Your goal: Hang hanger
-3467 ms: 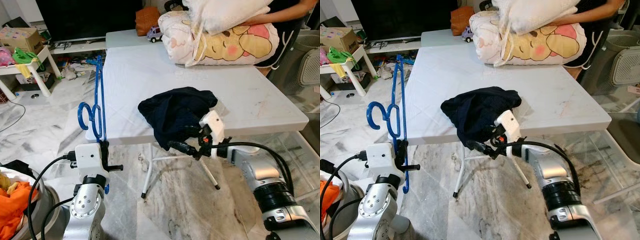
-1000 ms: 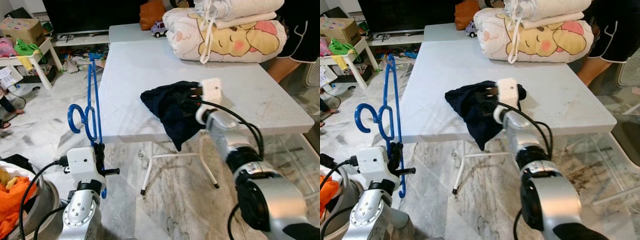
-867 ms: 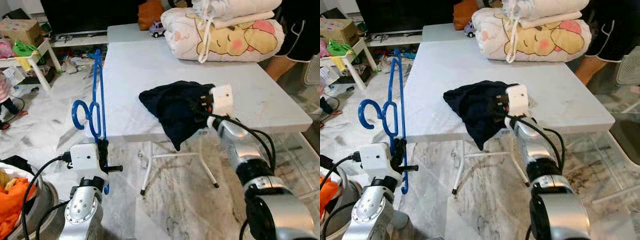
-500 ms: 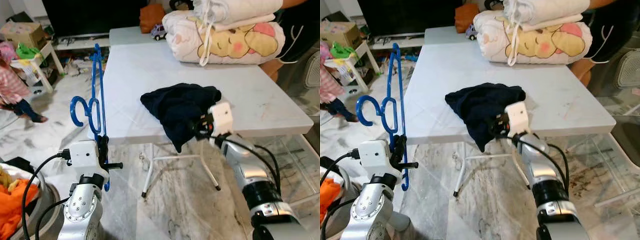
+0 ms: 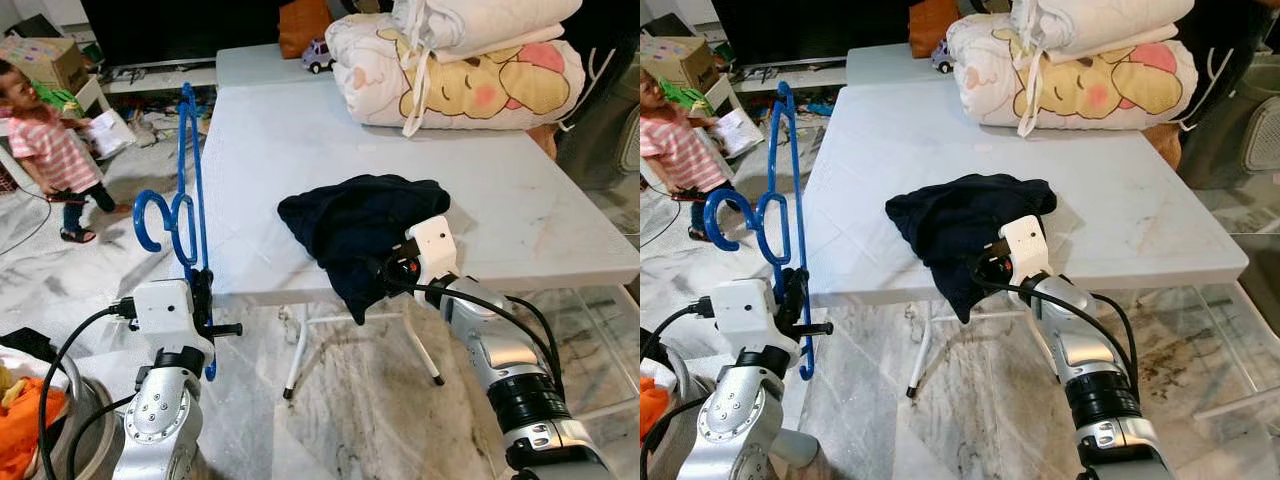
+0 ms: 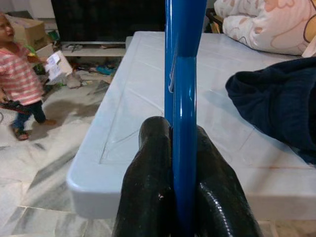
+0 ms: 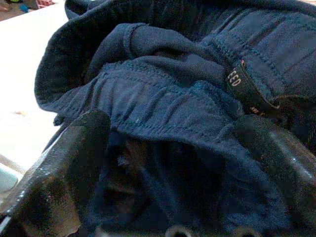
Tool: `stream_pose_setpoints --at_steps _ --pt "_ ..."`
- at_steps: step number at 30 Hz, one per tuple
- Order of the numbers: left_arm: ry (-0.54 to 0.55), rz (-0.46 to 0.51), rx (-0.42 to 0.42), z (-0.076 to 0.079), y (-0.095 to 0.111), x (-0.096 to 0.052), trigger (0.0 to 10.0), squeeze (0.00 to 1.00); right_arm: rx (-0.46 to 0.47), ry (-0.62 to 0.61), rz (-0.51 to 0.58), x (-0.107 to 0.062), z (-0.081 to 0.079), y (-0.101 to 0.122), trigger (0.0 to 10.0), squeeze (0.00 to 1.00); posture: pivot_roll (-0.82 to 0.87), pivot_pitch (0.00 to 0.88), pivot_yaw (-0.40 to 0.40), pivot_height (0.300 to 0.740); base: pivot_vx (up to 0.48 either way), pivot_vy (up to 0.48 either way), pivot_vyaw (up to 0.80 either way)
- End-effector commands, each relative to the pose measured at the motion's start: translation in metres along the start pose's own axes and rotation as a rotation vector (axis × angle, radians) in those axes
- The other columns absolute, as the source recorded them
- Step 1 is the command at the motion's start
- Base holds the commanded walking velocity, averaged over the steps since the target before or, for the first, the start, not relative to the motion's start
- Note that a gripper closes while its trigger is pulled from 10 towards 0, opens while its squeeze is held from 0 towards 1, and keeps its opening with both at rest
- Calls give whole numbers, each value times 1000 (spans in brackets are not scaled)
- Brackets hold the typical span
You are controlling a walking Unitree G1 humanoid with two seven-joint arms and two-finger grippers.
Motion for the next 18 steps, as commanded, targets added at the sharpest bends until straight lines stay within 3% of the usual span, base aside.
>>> stream_pose_setpoints --at_steps 1,18 --pt "11 3 12 -2 3 -1 10000 0 -20 2 -15 -3 0 -1 10000 420 24 0 46 740 0 0 0" --pt "26 -11 18 -4 -1 -1 10000 0 -45 37 -66 -5 -6 -10 10000 235 22 0 43 740 0 0 0"
Point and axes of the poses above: a point about 5 cm out from each wrist's last joint towards the gripper, its own x axis pointing out of the wrist towards the gripper, its own y axis along the axis of the wrist's last joint, z = x × y, the point moved 5 cm from there along x, pointing out of the wrist towards the gripper, and after that the axes turned 2 degrees about -x, right-handed, at the moved point
